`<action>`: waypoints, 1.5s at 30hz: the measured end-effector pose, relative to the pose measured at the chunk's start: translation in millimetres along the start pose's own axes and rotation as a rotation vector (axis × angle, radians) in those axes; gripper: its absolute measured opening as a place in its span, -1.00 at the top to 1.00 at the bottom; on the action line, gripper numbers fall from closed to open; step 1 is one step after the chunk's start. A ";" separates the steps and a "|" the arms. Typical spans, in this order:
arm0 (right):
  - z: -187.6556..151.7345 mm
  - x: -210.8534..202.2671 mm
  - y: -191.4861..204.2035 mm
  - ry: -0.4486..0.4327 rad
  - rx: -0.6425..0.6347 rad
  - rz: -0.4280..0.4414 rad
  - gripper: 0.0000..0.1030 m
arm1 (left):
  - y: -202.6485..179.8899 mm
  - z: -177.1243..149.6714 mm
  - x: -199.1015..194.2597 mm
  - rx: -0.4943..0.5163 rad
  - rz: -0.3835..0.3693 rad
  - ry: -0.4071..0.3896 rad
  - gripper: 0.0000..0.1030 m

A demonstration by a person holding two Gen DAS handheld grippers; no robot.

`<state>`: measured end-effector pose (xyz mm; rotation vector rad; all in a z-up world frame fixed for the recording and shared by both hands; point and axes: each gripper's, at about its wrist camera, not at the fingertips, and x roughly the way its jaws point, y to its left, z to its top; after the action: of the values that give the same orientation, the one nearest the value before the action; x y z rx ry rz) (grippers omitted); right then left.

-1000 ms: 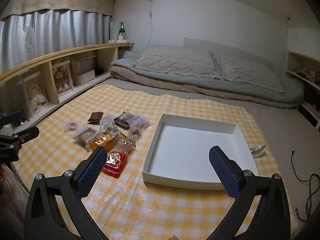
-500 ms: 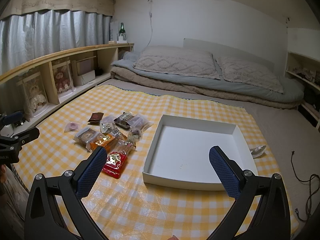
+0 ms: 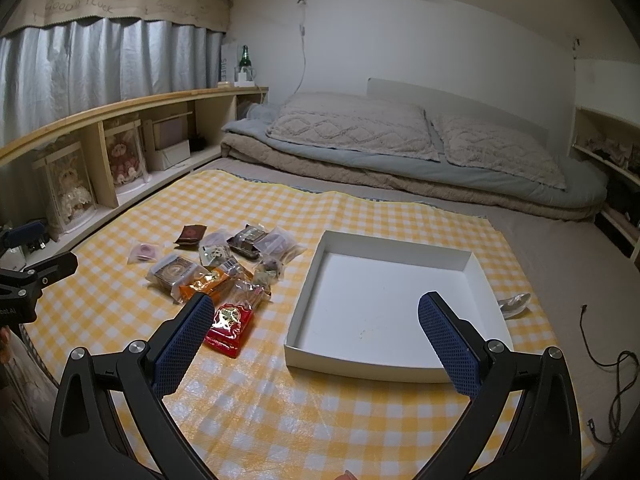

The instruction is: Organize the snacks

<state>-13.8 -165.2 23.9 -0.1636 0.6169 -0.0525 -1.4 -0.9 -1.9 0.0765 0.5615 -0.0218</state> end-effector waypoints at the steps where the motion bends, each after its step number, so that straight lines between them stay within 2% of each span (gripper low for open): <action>1: -0.1 0.0 0.5 -0.001 -0.001 -0.001 -1.00 | -0.1 0.0 0.1 0.000 -0.001 0.000 -1.00; 45: 0.3 -0.7 -5.5 -0.004 -0.005 -0.004 -1.00 | 2.4 1.7 -3.0 -0.001 0.001 -0.005 -1.00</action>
<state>-14.2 -170.5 25.4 -0.1700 0.6131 -0.0548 -2.9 1.4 1.2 0.0753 0.5564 -0.0209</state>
